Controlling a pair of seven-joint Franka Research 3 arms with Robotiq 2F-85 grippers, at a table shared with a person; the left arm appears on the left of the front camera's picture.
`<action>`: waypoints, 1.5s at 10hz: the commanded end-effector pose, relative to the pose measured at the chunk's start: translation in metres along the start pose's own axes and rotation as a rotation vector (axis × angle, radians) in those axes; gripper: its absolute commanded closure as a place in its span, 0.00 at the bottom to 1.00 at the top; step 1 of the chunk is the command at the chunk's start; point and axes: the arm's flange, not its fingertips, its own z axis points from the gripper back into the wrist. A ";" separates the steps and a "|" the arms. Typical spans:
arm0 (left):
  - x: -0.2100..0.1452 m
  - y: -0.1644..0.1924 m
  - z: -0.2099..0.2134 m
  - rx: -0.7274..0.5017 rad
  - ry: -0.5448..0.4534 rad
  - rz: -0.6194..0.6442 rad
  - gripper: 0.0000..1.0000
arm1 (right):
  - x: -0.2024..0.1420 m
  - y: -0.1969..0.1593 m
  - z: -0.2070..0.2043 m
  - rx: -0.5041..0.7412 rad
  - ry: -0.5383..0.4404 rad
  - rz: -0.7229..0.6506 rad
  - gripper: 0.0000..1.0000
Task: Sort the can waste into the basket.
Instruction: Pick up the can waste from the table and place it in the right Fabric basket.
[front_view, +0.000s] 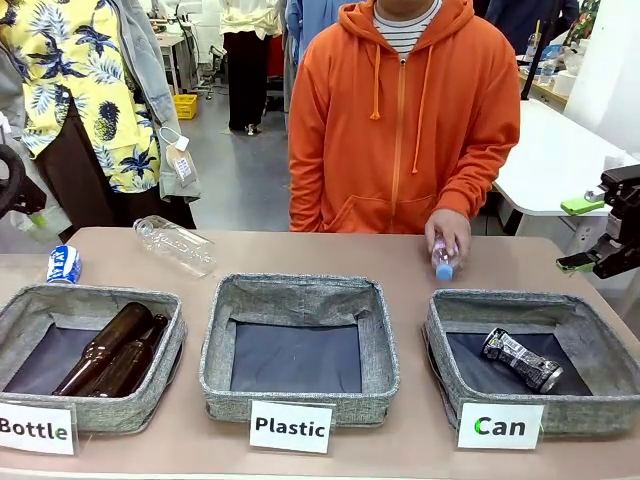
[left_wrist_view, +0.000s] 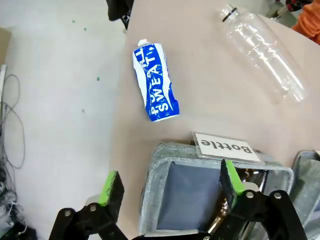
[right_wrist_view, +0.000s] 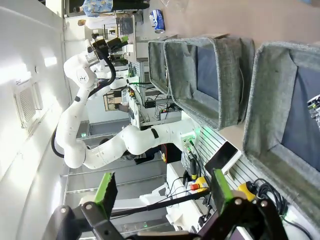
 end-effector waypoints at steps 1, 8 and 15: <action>-0.001 0.017 -0.002 0.071 -0.053 -0.026 0.00 | -0.002 0.001 0.003 -0.005 0.012 0.022 0.00; 0.047 -0.003 -0.074 -0.047 0.172 0.286 0.00 | -0.002 0.001 0.003 -0.005 0.012 0.022 0.00; 0.083 0.004 -0.159 0.110 0.229 0.336 0.00 | -0.002 0.001 0.003 -0.005 0.012 0.022 0.00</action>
